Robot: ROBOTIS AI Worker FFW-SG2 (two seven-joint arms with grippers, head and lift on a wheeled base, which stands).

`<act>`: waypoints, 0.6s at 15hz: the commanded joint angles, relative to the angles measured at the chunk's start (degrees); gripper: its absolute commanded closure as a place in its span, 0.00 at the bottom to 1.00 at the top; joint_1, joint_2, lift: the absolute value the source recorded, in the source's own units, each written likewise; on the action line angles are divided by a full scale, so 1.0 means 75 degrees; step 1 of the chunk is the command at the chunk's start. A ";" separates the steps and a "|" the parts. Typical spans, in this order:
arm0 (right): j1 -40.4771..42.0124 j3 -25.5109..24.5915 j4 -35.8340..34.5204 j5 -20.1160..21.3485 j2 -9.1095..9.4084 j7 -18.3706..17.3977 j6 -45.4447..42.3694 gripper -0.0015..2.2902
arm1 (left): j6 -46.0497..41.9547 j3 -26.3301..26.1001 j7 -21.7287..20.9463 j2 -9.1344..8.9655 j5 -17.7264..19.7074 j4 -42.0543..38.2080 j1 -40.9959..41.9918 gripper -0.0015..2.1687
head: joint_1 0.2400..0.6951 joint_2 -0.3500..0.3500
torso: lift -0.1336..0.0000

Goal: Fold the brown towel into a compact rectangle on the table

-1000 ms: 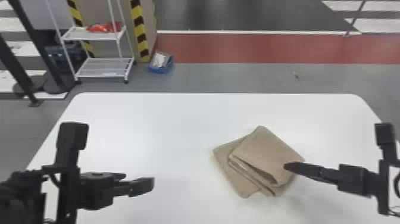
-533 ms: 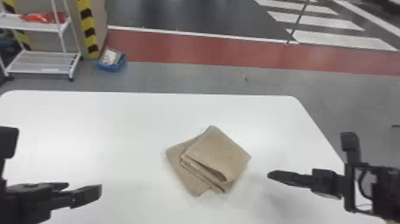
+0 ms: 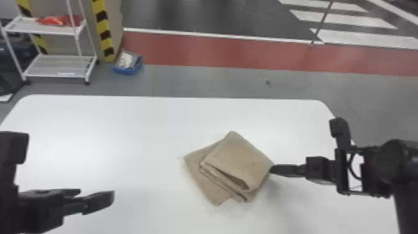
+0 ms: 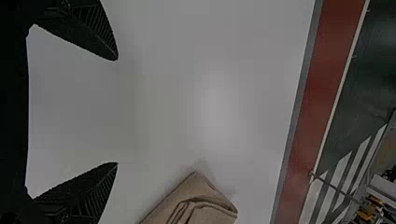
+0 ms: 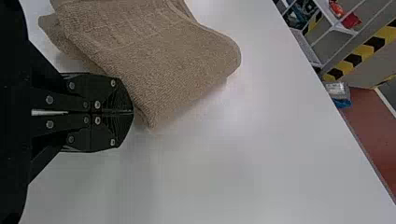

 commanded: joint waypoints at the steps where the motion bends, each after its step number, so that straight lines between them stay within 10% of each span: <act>1: -0.0400 0.0169 0.0239 0.0146 0.0198 -0.0096 0.0016 0.93 | 0.0032 0.0043 0.0000 0.0000 0.0008 0.0003 0.0023 0.04 | 1.00 0.31 | 0.07; 9: -0.0892 0.0697 0.1235 0.0216 0.0772 -0.0553 -0.2461 0.93 | 0.0032 0.0242 -0.0023 0.0012 0.0149 -0.0009 0.0082 0.04 | 1.00 0.38 | 0.07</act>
